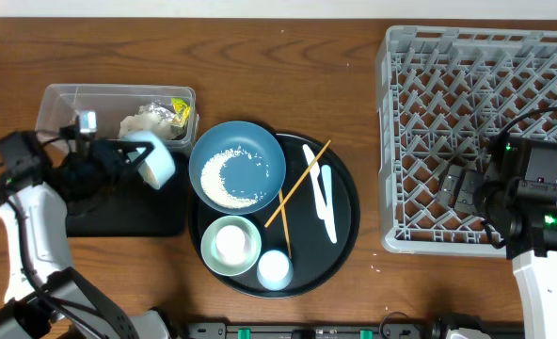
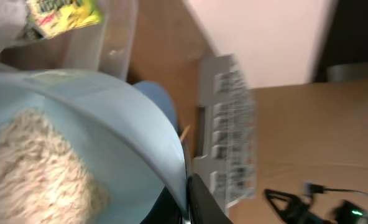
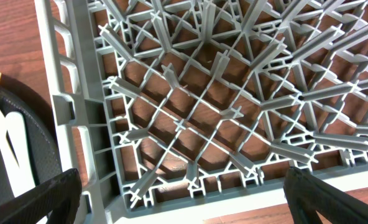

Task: Sort waste into correct bins and load items into the dishwasher rack
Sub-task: 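Tilt the white bowl with the left gripper, pouring rice onto black tray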

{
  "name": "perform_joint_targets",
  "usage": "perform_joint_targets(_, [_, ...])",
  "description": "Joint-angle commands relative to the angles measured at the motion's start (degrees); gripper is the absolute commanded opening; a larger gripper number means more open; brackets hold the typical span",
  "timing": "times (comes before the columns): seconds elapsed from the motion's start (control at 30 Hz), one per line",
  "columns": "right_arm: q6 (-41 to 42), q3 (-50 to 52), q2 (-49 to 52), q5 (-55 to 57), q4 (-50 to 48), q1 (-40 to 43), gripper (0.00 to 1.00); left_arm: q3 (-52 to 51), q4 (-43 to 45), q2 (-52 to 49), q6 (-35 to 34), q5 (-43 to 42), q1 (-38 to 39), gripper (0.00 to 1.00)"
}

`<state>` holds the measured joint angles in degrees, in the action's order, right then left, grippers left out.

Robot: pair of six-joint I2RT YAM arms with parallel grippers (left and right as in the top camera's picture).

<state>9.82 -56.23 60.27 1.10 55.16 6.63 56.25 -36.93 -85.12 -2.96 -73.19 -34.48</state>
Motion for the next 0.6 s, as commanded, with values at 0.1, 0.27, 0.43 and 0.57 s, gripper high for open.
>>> perform_joint_targets(0.1, [-0.90,-1.09,0.11,0.57,-0.04,0.52,0.99,-2.93,5.75,-0.39,1.25,-16.90,-5.18,0.06])
perform_joint_targets(0.27, [-0.92,-1.09,0.11,0.57,-0.07,0.55,0.99,-2.95,5.81,-0.39,1.33,-16.90,-6.12,0.06])
perform_joint_targets(0.43, [-0.92,-1.09,0.11,0.57,-0.07,0.52,0.99,-2.95,5.79,-0.39,1.90,-16.90,-6.12,0.06])
perform_joint_targets(0.57, [-0.92,-1.09,0.11,0.57,-0.04,0.52,0.99,-2.95,5.79,-0.39,1.90,-16.87,-6.12,0.06])
